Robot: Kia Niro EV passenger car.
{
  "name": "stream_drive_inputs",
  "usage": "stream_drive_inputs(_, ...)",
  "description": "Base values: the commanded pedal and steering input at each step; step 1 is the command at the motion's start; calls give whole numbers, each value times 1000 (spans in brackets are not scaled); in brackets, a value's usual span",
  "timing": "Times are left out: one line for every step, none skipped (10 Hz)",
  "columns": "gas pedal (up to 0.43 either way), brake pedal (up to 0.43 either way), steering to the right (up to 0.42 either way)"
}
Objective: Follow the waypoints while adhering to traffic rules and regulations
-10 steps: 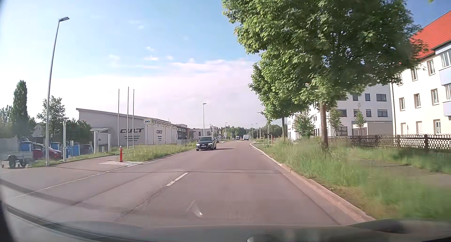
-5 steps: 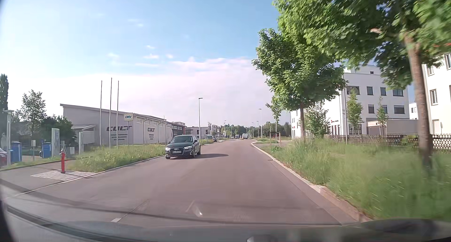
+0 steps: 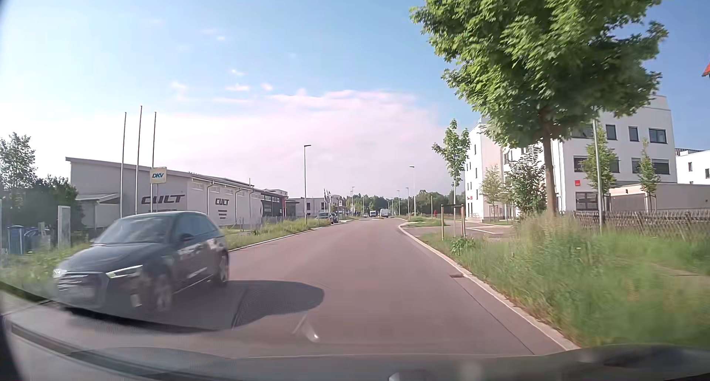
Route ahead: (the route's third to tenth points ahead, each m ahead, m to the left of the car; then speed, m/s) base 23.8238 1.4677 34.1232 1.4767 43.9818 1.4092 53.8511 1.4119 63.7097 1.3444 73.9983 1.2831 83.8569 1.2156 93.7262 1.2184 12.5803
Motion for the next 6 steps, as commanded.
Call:
stream_drive_inputs(0, 0, 0)
stream_drive_inputs(0, 0, 0)
stream_drive_inputs(0, 0, 0)
stream_drive_inputs(0, 0, 0)
stream_drive_inputs(0, 0, 0)
stream_drive_inputs(0, 0, 0)
